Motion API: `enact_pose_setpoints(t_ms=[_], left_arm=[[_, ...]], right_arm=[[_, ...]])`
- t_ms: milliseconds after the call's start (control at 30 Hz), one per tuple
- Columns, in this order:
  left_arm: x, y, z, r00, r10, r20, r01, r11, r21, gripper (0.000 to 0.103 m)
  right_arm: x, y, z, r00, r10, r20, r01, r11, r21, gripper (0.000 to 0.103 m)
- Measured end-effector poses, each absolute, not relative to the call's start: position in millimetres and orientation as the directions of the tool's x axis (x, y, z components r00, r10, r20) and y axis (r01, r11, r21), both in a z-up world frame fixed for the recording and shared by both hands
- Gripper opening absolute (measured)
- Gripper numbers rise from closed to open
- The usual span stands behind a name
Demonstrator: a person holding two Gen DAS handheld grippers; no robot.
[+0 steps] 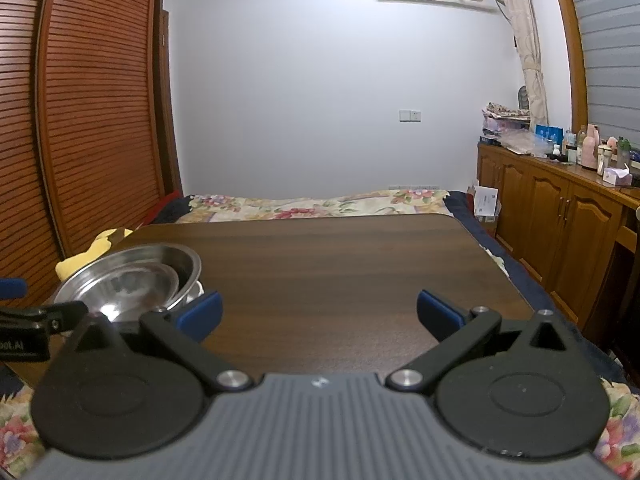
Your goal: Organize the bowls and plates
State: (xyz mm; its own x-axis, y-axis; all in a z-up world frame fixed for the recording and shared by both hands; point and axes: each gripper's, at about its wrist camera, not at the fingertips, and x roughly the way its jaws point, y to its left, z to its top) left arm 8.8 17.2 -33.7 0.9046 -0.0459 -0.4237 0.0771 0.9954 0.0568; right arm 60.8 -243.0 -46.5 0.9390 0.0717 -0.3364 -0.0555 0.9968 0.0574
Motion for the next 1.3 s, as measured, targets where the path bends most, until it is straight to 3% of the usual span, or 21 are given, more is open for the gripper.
enact_pose_setpoints(t_ms=[1300], left_arm=[[8.3, 16.8, -32.3, 0.904, -0.045, -0.424, 0.077, 0.995, 0.058, 0.103]], right_arm=[[62.0, -243.9, -47.7, 0.938, 0.08, -0.338, -0.064, 0.996, 0.059, 0.103]])
